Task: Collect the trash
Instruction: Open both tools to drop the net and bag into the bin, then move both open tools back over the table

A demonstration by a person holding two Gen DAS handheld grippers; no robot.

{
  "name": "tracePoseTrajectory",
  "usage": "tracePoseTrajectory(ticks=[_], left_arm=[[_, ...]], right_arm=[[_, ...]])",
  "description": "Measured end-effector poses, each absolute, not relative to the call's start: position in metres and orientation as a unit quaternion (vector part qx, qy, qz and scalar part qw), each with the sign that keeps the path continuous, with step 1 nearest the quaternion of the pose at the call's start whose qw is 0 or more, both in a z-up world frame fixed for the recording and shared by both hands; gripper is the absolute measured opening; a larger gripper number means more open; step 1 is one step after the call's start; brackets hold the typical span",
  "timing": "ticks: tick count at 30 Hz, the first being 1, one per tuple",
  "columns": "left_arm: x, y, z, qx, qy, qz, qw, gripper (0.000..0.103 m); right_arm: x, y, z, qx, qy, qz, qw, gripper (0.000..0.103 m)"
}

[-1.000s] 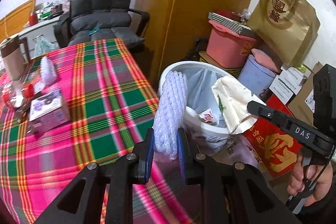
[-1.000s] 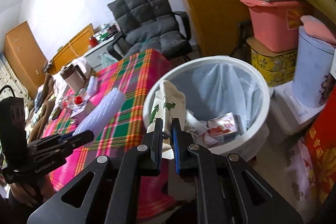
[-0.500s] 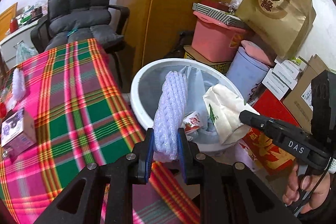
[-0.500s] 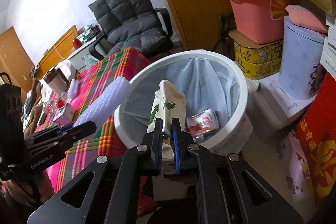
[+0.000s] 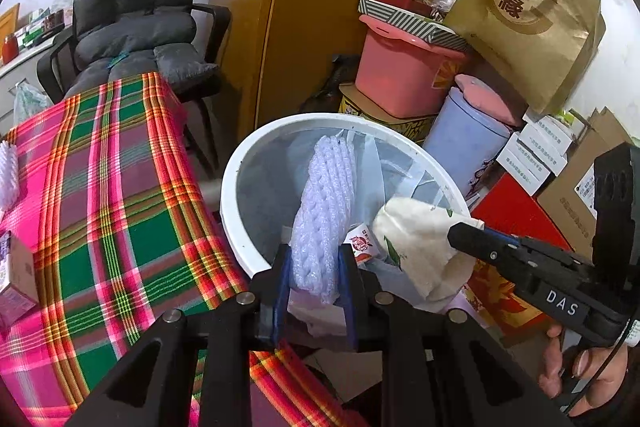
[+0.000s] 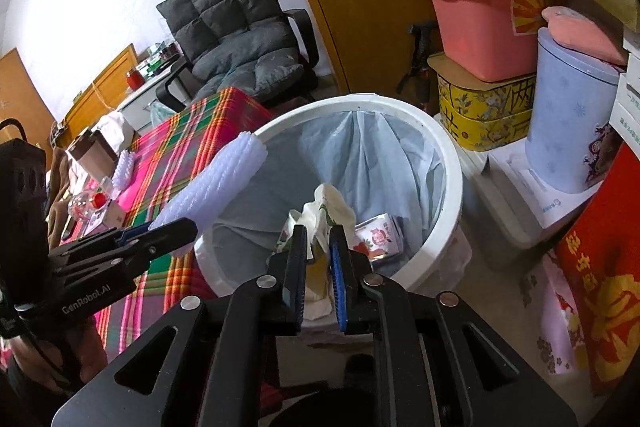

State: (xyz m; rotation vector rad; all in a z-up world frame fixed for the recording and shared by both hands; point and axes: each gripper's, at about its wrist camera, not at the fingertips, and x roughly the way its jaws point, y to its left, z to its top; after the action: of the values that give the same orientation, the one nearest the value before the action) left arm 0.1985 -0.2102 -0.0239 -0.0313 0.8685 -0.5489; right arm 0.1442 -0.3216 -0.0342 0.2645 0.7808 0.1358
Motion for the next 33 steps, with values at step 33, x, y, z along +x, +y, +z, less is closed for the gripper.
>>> tracePoseTrajectory(ticks=[33], left_arm=[[0.135, -0.127, 0.009, -0.058, 0.375, -0.215, 0.9, 0.04]], right_arm=[[0.111, -0.26, 0.0, 0.067, 0.338, 0.131, 0.929, 0.046]])
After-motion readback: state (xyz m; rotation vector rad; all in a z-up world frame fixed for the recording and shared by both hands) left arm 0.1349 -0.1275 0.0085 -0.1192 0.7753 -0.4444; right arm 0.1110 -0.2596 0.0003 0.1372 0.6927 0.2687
